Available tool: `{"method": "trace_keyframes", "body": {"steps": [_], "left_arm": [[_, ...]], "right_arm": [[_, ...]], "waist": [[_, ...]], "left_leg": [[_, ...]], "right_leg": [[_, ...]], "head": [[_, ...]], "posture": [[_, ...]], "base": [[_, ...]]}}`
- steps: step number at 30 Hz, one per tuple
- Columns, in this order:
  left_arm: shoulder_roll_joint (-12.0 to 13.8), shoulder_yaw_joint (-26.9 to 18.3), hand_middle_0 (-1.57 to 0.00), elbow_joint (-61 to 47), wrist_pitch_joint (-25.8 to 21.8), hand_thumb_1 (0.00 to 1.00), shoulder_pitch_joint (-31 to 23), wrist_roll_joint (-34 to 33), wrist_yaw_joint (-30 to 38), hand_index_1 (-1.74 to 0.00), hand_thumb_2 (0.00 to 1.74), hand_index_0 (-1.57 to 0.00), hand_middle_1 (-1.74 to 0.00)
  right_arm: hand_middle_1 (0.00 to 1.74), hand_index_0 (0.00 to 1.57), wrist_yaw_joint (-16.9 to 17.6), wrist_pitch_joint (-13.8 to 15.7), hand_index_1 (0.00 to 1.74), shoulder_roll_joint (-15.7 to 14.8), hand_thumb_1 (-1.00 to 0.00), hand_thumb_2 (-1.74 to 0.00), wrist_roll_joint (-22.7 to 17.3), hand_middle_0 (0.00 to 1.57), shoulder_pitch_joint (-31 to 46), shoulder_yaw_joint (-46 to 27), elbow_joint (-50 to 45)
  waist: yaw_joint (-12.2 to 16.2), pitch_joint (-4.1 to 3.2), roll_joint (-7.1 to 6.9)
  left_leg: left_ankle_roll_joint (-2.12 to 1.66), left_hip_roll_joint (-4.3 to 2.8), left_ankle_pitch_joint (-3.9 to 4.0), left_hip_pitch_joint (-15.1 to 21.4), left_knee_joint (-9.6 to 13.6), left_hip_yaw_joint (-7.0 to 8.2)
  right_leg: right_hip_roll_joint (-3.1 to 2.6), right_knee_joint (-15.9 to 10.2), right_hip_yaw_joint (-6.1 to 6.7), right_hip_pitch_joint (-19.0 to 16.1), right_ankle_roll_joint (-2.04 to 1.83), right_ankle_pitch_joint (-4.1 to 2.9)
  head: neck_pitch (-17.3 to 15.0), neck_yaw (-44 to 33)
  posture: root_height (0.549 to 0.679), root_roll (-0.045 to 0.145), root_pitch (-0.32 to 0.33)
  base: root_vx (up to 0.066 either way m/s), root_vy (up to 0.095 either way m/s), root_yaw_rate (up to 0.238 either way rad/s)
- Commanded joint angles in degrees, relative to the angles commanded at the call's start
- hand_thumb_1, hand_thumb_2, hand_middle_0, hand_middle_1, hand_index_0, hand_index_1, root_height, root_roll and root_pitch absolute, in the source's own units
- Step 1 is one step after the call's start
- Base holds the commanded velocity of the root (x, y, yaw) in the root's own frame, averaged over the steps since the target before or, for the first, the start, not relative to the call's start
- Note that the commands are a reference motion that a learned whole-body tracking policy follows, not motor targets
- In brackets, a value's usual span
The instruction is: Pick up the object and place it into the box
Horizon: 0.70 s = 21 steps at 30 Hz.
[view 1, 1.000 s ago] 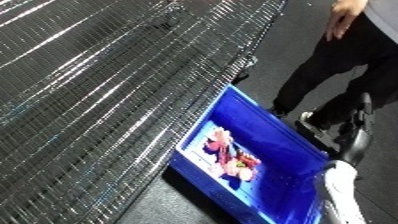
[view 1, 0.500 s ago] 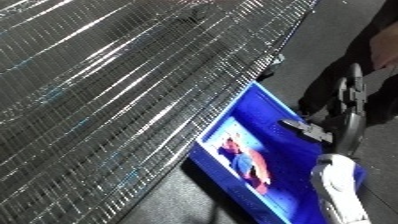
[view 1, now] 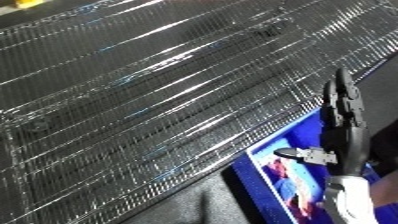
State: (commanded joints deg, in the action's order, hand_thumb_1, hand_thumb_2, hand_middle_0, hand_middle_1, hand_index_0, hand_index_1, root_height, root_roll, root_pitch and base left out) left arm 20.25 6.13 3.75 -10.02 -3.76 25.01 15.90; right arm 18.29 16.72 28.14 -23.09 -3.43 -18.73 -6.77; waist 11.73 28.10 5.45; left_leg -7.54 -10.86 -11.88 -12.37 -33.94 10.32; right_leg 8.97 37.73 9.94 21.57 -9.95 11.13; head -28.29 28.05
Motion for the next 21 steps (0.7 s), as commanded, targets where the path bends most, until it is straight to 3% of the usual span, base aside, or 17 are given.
{"method": "trace_keyframes", "body": {"steps": [11,21], "left_arm": [[0.4,-0.4,-1.57,0.0,0.8,1.0,1.1,-0.5,0.4,-1.74,1.74,-1.57,-1.74],[0.3,-1.5,-1.57,-1.0,1.0,1.0,3.2,-0.1,0.8,-1.74,1.74,-1.57,-1.74]], "right_arm": [[0.0,0.0,-2.7,-2.8,0.0,0.4,0.0,0.0,-0.3,0.0,-5.2,8.7,2.4],[0.0,0.0,-4.8,-4.3,0.0,1.1,0.0,0.0,-2.3,0.0,-9.3,13.7,6.3]], "waist": [[-4.2,-0.07,-1.6],[-6.9,0.38,-2.22]], "left_leg": [[-0.14,0.16,0.16,-1.4,-1.2,-2.01],[-0.22,0.31,0.51,-2.1,-1.6,-3.2]], "right_leg": [[0.47,2.3,-1.37,0.1,0.09,1.14],[0.69,4.0,-1.97,0.6,0.13,2.2]], "head": [[-0.2,-11.7],[-0.2,-20.1]], "posture": [[0.633,0.072,-0.11],[0.63,0.072,-0.115]], "base": [[-0.012,-0.037,0.156],[0.01,-0.024,0.1]]}}
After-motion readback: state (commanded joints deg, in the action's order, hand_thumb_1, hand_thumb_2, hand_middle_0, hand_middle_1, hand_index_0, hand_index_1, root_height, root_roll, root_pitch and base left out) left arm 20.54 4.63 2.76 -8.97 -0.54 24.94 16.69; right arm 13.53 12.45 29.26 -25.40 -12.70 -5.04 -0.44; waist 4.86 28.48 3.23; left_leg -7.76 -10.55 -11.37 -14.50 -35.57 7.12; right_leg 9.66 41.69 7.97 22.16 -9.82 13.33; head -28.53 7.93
